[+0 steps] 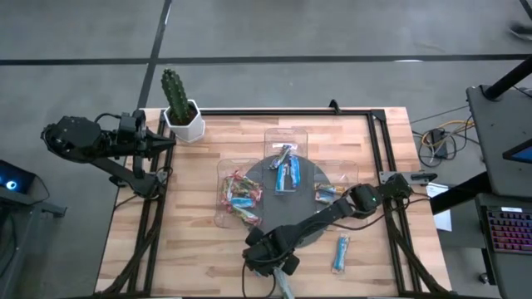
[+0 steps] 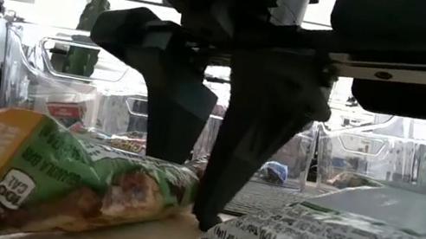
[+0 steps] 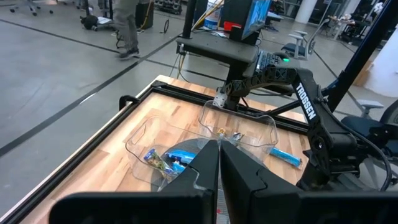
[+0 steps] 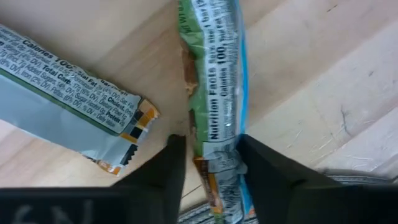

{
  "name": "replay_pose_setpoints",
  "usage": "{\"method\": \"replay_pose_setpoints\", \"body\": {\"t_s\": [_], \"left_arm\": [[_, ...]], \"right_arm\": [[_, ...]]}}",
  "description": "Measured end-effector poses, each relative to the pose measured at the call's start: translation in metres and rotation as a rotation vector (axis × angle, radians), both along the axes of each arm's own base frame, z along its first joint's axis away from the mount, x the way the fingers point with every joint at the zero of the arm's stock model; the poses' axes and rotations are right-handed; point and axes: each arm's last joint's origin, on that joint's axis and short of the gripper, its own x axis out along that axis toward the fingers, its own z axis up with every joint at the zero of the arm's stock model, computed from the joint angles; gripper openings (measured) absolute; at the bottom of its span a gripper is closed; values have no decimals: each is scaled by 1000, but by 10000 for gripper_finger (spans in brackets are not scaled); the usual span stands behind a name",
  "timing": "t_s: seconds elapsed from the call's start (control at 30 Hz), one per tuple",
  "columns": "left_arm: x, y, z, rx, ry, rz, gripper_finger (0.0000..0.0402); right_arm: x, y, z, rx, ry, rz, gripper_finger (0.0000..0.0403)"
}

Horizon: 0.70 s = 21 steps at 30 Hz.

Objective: Pick and place Granola Bars by type
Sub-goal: Put the yellow granola bar into the right transparent bin

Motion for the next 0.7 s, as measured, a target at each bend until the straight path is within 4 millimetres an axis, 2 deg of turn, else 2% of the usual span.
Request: {"method": "replay_pose_setpoints", "body": {"t_s": [0.23, 0.37, 0.53, 0.7], "left_arm": [[0, 0, 0, 0, 1, 0, 0], [0, 0, 0, 0, 1, 0, 0], [0, 0, 0, 1, 3, 0, 0], [0, 0, 0, 4, 3, 6, 0]], "right_arm": [[0, -1, 4, -13, -14, -5, 48], [-1, -4, 13, -15, -20, -17, 31], [-10, -10, 43, -61, -46, -34, 29], [-26, -21, 89, -75, -78, -111, 29]]}}
